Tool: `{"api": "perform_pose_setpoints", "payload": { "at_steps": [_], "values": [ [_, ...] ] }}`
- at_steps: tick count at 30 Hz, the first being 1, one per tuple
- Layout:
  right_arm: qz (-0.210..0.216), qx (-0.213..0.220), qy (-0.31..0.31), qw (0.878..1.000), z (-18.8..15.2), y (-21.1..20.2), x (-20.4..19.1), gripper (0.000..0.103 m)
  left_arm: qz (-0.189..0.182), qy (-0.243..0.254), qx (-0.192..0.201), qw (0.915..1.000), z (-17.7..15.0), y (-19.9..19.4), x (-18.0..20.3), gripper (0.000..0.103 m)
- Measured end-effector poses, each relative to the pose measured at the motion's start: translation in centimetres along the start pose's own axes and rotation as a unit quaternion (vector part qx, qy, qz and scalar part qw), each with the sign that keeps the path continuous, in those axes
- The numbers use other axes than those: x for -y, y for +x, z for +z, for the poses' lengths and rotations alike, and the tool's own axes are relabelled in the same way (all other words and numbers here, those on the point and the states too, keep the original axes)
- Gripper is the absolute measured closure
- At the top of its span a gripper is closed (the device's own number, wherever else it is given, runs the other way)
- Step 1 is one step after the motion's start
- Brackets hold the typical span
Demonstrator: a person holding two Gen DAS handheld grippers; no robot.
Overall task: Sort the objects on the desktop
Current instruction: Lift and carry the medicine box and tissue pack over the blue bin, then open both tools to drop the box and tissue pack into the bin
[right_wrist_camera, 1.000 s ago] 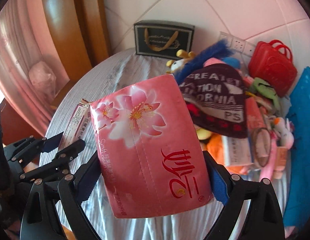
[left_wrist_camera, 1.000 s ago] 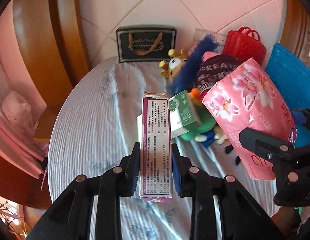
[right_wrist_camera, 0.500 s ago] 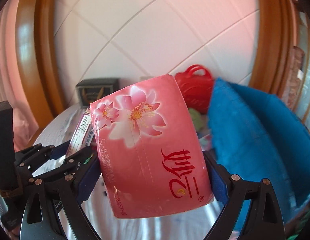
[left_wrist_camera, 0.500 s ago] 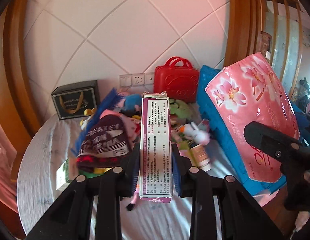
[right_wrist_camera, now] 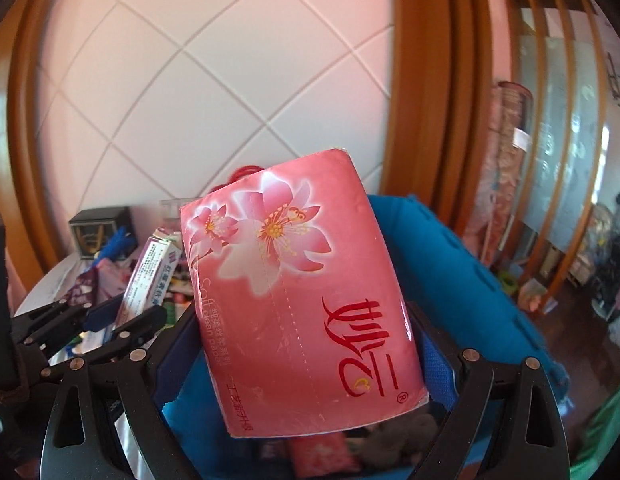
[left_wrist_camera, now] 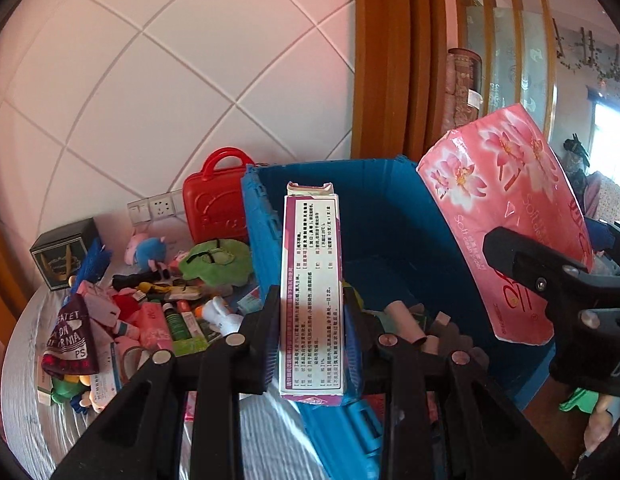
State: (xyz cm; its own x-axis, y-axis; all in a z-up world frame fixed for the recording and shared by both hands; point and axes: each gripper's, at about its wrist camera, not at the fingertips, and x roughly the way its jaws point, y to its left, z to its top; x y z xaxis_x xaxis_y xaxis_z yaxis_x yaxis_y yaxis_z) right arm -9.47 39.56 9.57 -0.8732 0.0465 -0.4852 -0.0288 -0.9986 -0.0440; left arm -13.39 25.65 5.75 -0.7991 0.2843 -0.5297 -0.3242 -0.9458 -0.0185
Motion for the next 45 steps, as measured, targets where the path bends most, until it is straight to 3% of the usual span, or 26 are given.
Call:
{"api": "perform_pose_setpoints", "payload": {
  "at_steps": [4, 10, 23, 24, 28, 35, 45],
  "values": [
    [-0.021, -0.011, 0.023, 0.999, -1.1, 0.6, 5.3, 0.008, -0.009, 0.017, -0.015, 0.9997, 0.4, 1.0, 4.1, 0.075],
    [-0.046, -0.034, 0.042, 0.997, -2.8, 2.3, 10.2, 0.008, -0.022, 0.039, -0.043, 0.9981, 0.3, 2.7, 7.9, 0.075],
    [-0.101, -0.054, 0.036, 0.993, -3.9, 5.1, 13.3, 0.007, -0.025, 0.052, -0.061, 0.9964, 0.1, 4.9, 10.7, 0.075],
    [-0.103, -0.055, 0.033, 0.993, -3.9, 5.1, 13.0, 0.006, -0.026, 0.052, -0.064, 0.9962, 0.1, 5.0, 10.8, 0.07],
    [-0.114, -0.046, 0.027, 0.992, -3.8, 5.0, 12.8, 0.003, -0.016, 0.05, -0.065, 0.9965, -0.1, 5.2, 10.9, 0.029],
    [-0.14, -0.034, 0.015, 0.989, -3.4, 4.5, 12.9, 0.0, -0.013, 0.045, -0.069, 0.9965, -0.3, 5.2, 10.1, 0.026],
    [-0.114, -0.029, 0.015, 0.993, -3.1, 3.0, 10.2, 0.0, 0.002, 0.024, -0.037, 0.999, 0.0, 2.6, 6.8, 0.026]
  ]
}}
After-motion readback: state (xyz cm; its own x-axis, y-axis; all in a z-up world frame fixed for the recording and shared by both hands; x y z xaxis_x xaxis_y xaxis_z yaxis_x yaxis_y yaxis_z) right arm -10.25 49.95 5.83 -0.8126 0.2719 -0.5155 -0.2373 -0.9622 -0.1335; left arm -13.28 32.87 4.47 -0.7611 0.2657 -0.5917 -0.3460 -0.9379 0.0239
